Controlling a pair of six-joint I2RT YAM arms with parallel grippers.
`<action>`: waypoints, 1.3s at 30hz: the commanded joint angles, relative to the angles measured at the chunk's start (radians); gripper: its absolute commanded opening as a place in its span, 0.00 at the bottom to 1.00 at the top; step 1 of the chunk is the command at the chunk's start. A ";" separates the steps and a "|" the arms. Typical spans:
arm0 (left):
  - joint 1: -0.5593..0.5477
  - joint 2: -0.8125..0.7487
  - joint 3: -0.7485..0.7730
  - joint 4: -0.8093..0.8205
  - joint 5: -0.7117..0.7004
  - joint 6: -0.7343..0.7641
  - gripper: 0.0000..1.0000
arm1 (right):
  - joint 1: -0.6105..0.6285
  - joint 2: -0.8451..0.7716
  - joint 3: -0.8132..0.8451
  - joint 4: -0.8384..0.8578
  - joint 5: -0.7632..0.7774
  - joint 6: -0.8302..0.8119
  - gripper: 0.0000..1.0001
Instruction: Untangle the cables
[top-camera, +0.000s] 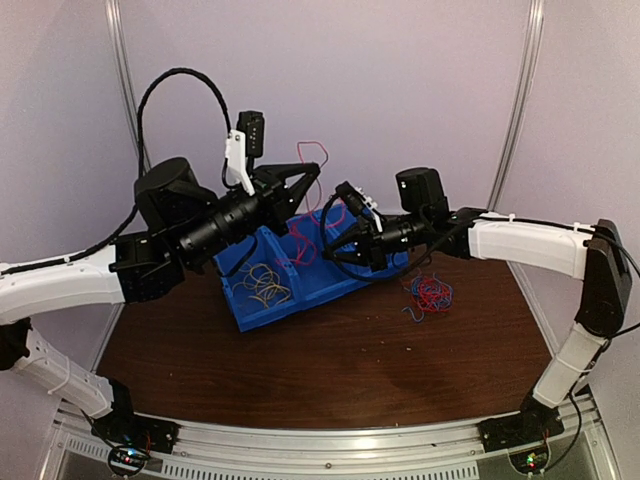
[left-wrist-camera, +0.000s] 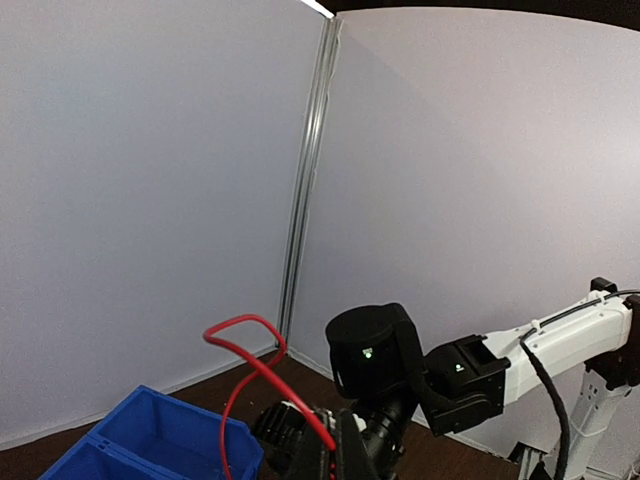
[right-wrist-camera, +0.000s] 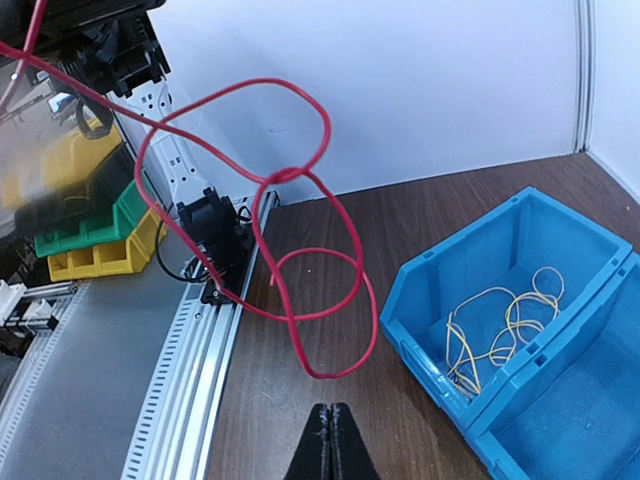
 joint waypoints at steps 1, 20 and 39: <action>-0.004 -0.038 0.018 0.026 -0.016 0.012 0.00 | -0.009 -0.058 -0.060 0.030 0.005 0.002 0.00; -0.004 -0.067 -0.004 0.031 -0.027 0.006 0.00 | 0.023 0.033 0.035 0.063 -0.109 0.025 0.58; -0.005 -0.166 0.022 -0.043 -0.135 0.116 0.00 | -0.019 0.021 -0.121 0.187 -0.082 0.145 0.00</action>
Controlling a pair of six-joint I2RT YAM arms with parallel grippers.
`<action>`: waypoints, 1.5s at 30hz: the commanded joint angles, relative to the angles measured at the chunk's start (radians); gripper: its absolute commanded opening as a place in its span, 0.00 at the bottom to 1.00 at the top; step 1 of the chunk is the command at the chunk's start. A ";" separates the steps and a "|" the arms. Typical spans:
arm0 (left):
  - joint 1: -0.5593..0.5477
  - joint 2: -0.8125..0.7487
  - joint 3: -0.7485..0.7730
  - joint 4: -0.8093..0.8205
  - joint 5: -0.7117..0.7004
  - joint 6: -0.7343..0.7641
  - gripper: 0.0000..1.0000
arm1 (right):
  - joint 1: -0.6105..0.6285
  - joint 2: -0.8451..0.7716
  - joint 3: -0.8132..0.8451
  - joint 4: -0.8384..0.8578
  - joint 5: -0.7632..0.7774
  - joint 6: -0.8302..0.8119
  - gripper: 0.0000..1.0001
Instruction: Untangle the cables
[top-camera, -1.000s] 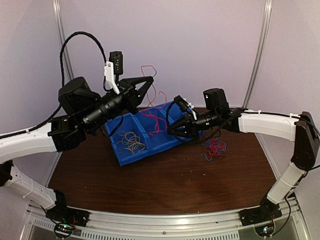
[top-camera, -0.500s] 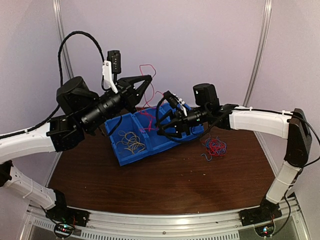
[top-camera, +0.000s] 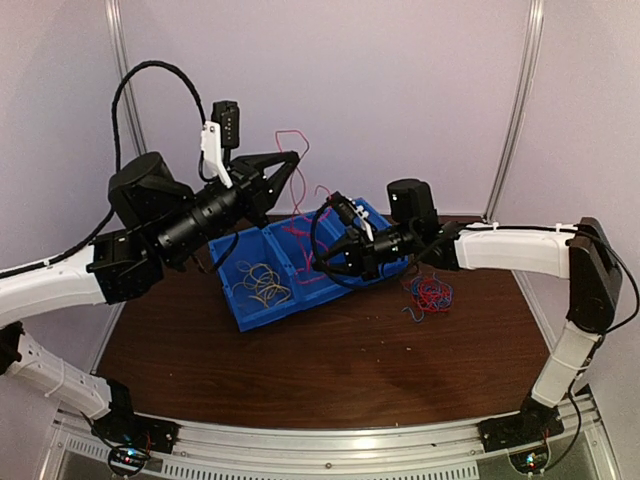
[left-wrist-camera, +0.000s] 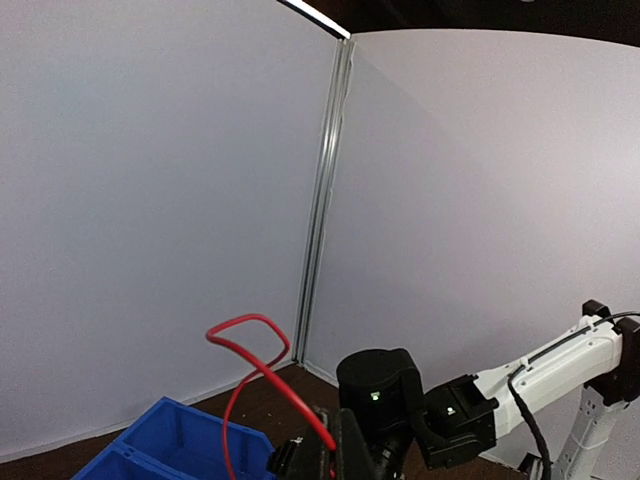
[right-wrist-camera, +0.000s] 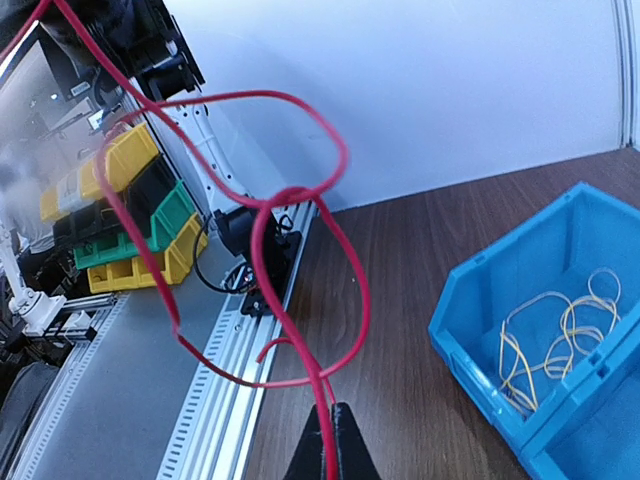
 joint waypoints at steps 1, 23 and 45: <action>-0.005 -0.121 0.036 -0.031 -0.119 0.115 0.00 | -0.071 -0.036 -0.108 -0.006 0.003 -0.017 0.00; -0.004 -0.304 0.147 -0.234 -0.479 0.375 0.00 | -0.302 -0.061 -0.207 -0.171 0.138 -0.180 0.00; 0.055 -0.150 0.125 -0.513 -0.644 0.313 0.00 | -0.065 -0.070 0.096 -0.475 0.304 -0.405 0.00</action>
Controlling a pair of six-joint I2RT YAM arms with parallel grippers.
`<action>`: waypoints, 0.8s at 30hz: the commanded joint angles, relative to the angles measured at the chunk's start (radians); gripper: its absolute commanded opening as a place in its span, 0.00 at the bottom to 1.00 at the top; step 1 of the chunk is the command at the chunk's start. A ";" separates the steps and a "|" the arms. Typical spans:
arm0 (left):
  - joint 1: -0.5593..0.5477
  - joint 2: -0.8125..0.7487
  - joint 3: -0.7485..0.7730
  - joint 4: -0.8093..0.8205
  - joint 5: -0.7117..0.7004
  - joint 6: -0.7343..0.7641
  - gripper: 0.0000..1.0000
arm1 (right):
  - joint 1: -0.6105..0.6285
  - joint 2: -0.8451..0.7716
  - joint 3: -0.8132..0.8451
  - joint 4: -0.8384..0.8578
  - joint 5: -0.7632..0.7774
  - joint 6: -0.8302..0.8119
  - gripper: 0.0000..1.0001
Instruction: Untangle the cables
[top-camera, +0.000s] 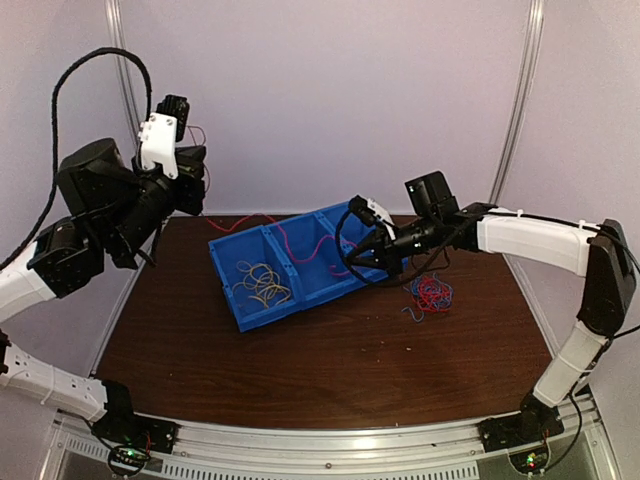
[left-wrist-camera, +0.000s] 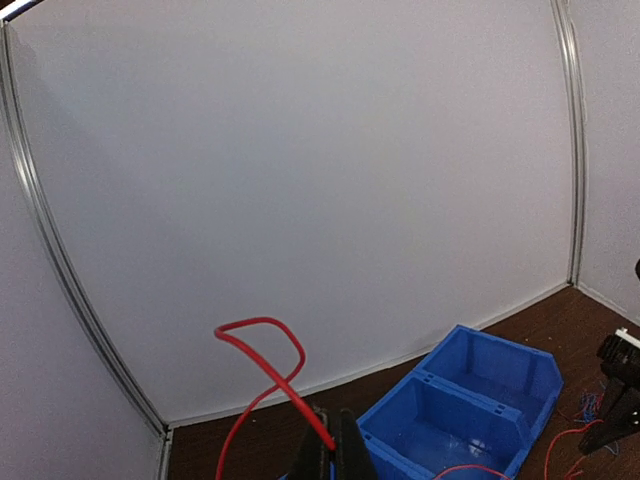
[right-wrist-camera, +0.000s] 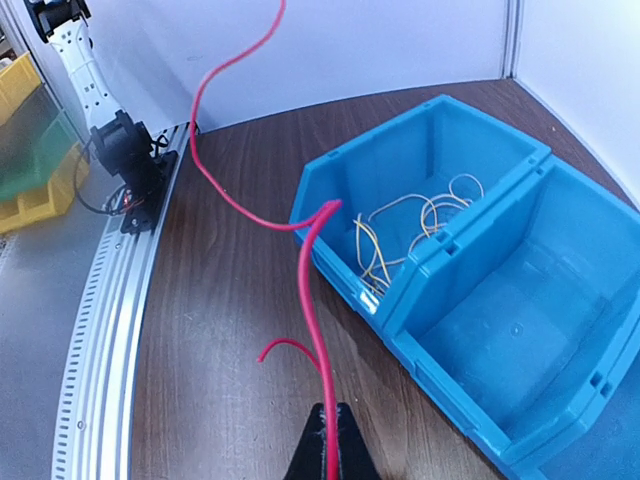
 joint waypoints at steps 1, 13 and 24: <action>0.069 0.063 0.072 -0.147 0.003 -0.096 0.00 | 0.077 0.022 0.114 -0.038 0.093 0.010 0.00; 0.272 0.132 0.028 -0.177 0.303 -0.362 0.00 | 0.198 0.281 0.398 0.029 0.298 0.229 0.00; 0.376 0.217 -0.002 -0.082 0.385 -0.466 0.00 | 0.230 0.584 0.703 0.073 0.307 0.391 0.00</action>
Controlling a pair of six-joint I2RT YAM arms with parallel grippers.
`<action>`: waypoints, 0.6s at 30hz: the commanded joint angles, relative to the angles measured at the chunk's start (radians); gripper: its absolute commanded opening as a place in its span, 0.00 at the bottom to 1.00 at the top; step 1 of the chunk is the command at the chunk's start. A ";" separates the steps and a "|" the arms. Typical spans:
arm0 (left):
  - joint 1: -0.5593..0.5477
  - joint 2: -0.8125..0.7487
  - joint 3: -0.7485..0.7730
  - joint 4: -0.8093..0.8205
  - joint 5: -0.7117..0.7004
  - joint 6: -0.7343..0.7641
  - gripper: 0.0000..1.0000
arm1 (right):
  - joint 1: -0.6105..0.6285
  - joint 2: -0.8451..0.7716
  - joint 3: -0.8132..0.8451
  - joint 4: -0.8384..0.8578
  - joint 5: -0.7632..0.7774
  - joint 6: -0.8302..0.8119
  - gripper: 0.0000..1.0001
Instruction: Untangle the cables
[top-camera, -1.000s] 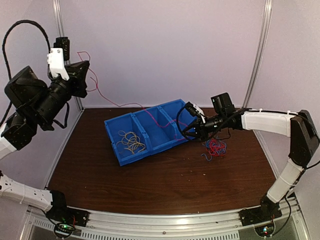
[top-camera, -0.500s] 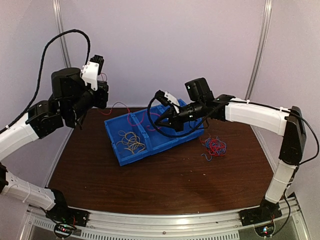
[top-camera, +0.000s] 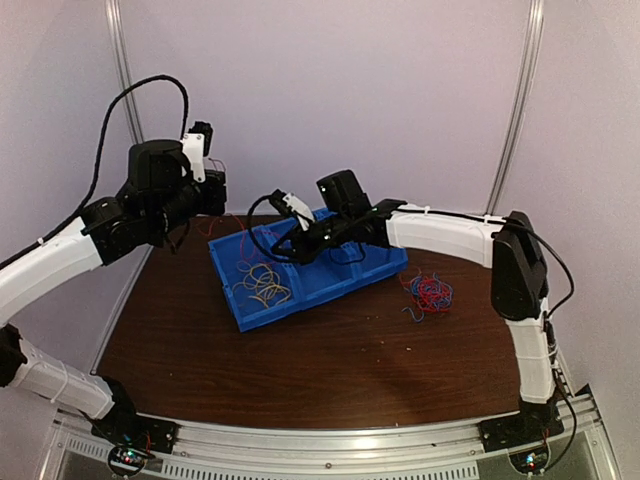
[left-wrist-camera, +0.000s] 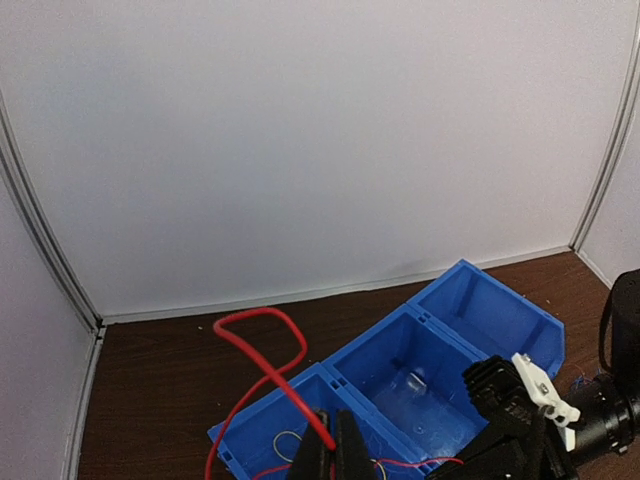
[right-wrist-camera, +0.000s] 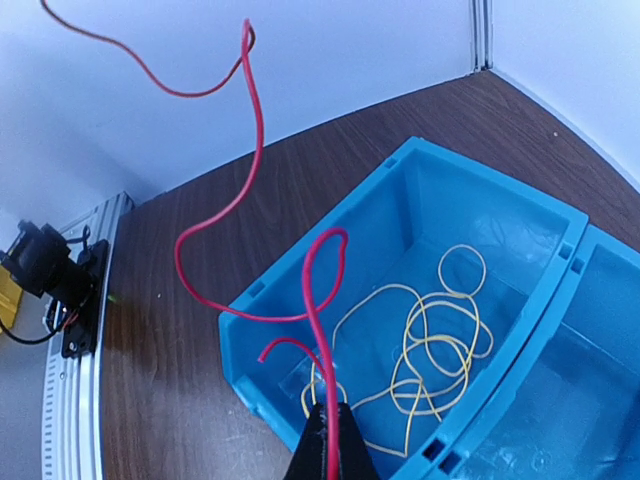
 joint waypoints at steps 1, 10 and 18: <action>0.058 0.030 -0.030 0.118 0.102 -0.087 0.00 | 0.015 0.124 0.162 0.035 0.048 0.085 0.00; 0.091 0.126 -0.034 0.152 0.164 -0.112 0.00 | 0.014 0.132 0.193 -0.069 0.132 -0.004 0.54; 0.093 0.137 -0.066 0.184 0.190 -0.113 0.00 | -0.017 -0.153 -0.145 -0.029 0.115 -0.080 0.59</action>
